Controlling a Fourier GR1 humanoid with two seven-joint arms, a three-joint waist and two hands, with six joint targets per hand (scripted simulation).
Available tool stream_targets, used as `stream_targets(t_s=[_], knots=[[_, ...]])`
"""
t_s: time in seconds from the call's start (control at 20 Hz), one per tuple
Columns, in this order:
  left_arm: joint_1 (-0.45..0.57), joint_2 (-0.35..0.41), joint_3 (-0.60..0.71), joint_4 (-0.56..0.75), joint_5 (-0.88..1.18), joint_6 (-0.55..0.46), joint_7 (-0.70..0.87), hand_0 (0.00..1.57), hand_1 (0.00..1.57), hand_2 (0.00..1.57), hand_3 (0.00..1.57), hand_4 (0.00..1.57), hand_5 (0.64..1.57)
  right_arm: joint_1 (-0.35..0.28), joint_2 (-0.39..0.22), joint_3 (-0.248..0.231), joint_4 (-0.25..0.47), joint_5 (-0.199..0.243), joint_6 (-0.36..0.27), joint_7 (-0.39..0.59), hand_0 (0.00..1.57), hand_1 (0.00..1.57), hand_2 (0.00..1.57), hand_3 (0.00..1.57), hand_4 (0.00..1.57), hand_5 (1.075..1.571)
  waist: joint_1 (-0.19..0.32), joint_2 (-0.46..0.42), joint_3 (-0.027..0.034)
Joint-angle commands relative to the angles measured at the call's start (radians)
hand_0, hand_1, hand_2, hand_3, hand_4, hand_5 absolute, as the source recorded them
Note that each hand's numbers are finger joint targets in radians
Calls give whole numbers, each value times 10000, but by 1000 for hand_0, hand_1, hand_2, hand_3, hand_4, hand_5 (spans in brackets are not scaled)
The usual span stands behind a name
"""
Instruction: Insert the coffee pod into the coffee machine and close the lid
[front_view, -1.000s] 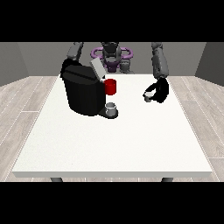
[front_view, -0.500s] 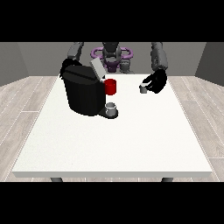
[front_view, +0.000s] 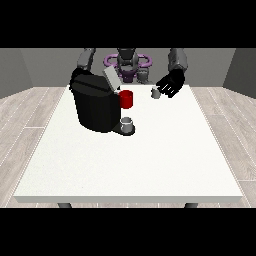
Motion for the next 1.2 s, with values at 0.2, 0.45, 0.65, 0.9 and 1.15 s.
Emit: stream_targets(t_s=[0.2,0.45,0.65,0.9,1.15], knots=[[-1376,202,227,-235,-161,-338,879,1256,1256,1327,1277,536,1571,-490,188,168,94,40,5,-80,0,0,0,0,475,1571,-485,245,-1],[-2057,385,752,-16,173,-750,1560,1272,1272,1307,1244,512,1571,-382,-43,280,-225,-214,435,64,0,0,0,0,500,1571,-932,157,-1],[-2234,184,777,91,137,-671,1637,1255,1255,1287,1219,471,1571,-636,47,626,-761,151,-42,931,0,0,0,0,494,1571,-1166,-15,-5],[-2549,381,841,80,-56,-412,1470,1278,1278,1332,1265,519,1571,-718,125,596,-863,109,19,449,0,0,0,0,511,1571,-1282,659,-3],[-2856,332,759,92,-170,-662,1773,1265,1265,1297,1236,485,1571,-631,-90,309,-715,180,-109,346,0,0,0,0,541,1571,-1301,681,0]])
